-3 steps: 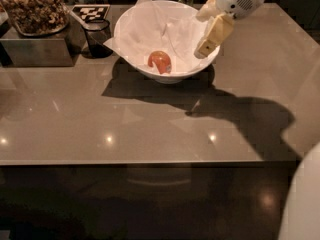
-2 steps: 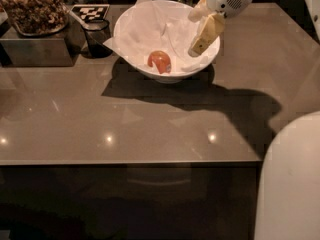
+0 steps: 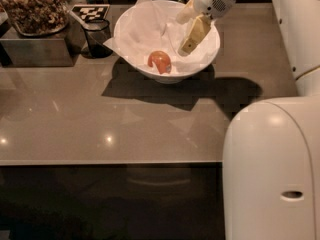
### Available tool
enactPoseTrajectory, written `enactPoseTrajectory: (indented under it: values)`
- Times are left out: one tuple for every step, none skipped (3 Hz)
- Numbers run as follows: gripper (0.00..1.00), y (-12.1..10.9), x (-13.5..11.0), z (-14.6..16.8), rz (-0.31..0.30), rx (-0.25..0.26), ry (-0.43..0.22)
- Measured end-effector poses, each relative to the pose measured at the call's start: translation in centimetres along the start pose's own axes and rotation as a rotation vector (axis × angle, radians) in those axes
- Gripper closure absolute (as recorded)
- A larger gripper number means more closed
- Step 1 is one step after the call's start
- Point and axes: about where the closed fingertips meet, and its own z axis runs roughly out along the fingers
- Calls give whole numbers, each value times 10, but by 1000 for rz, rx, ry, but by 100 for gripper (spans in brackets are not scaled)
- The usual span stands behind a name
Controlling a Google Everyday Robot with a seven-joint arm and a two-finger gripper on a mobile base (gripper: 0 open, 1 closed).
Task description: Pick apple from white bowl
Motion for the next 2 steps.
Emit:
enactPoseTrajectory:
  values:
    - [19,-11,-4,14,-16,-15,-31]
    - [19,-19,-10,27,-27,-27,-71]
